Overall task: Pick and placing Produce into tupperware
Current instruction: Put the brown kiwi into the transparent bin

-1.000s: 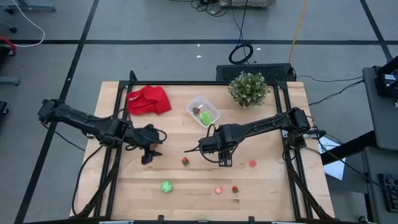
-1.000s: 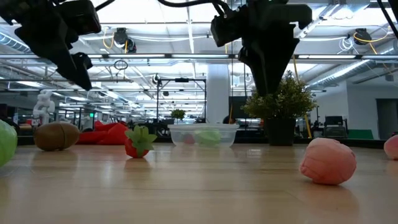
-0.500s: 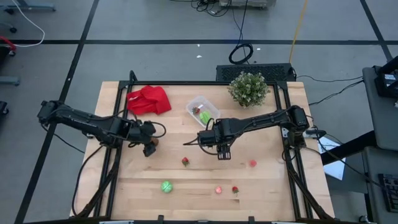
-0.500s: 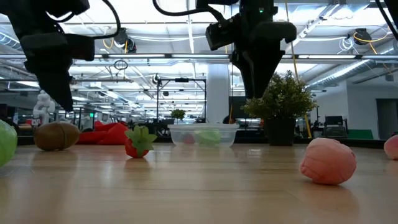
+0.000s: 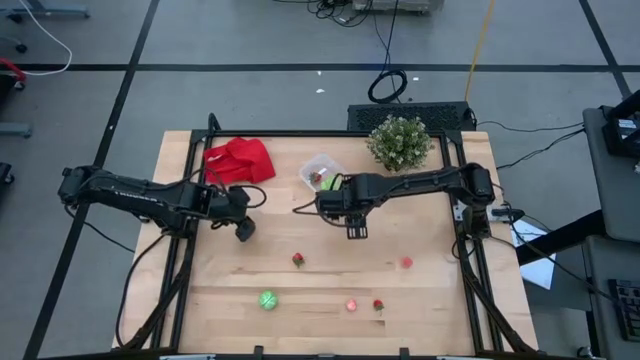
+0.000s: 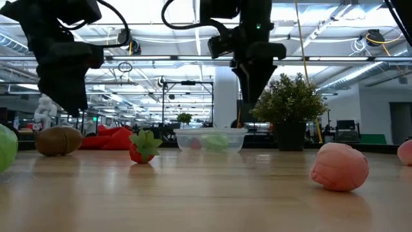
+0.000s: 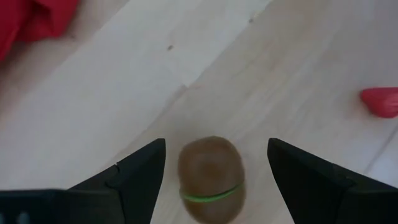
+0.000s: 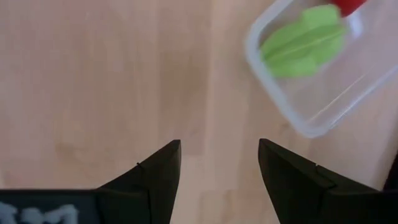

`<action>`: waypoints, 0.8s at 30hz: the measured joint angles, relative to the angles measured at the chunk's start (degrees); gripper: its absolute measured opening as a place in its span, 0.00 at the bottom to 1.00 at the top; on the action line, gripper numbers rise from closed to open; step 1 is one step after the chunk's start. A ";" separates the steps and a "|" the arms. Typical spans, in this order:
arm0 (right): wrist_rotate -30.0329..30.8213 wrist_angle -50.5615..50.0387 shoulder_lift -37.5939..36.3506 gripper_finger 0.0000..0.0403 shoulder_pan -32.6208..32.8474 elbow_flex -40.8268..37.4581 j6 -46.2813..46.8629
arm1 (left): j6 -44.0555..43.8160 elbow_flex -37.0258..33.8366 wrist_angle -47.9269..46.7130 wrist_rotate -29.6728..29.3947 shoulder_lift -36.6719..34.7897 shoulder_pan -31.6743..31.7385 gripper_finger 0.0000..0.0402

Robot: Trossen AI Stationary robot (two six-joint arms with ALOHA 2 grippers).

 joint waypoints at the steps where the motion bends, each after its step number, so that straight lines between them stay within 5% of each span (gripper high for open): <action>1: 0.01 0.67 -0.42 0.51 -0.54 -0.01 -0.43 | 0.93 0.00 0.17 0.44 0.00 0.00 0.71; 9: 0.07 5.33 -6.23 0.51 -2.51 -0.02 -3.31 | -3.03 -0.02 -7.55 0.44 0.09 0.64 0.71; 24: -0.11 11.42 -16.74 0.51 -2.42 0.02 -1.89 | -5.53 -0.46 -6.10 5.29 0.56 0.81 0.71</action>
